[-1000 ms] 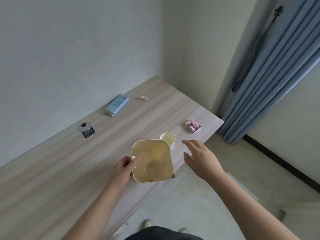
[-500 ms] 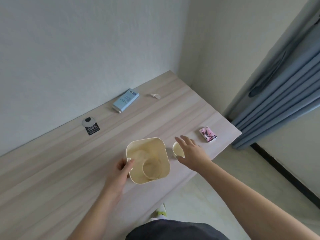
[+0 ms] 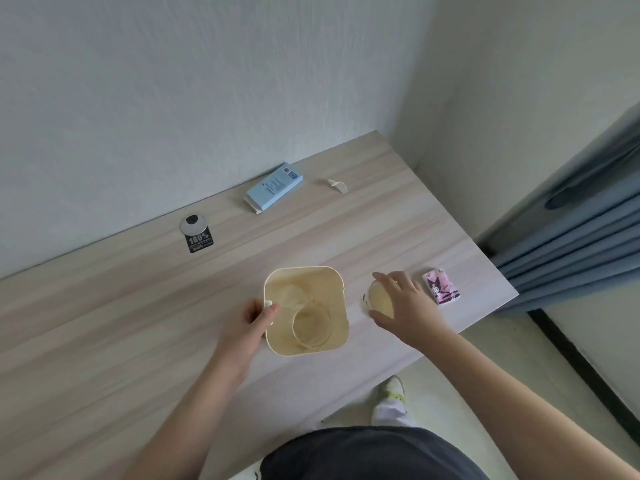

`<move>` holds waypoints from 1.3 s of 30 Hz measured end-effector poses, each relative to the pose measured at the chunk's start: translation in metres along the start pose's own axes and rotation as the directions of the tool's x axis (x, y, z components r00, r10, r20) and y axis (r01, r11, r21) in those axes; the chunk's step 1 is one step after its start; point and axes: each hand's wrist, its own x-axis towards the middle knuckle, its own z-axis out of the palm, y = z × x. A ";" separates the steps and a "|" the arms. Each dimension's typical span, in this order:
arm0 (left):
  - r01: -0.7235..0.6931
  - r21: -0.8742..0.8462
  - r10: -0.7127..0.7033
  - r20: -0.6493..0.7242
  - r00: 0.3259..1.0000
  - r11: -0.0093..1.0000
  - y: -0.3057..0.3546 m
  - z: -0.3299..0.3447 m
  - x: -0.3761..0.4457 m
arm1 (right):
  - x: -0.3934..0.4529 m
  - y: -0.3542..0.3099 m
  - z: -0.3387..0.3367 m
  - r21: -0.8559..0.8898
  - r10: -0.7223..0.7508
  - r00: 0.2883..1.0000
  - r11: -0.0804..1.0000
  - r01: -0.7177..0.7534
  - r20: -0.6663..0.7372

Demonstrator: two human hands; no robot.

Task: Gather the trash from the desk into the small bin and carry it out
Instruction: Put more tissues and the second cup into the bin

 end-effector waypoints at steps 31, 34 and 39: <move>-0.107 0.207 0.150 -0.207 0.967 0.973 0.064 0.184 -0.018 | 0.022 0.037 -0.107 -0.135 -0.482 0.824 0.833 0.536 0.300; -0.077 0.164 0.113 -0.224 0.968 0.983 0.061 0.186 -0.021 | 0.022 0.039 -0.110 -0.113 -0.496 0.820 0.832 0.543 0.284; -0.048 0.133 0.081 -0.255 0.964 0.990 0.053 0.187 -0.027 | 0.021 0.058 -0.133 -0.006 -0.542 0.840 0.840 0.542 -0.028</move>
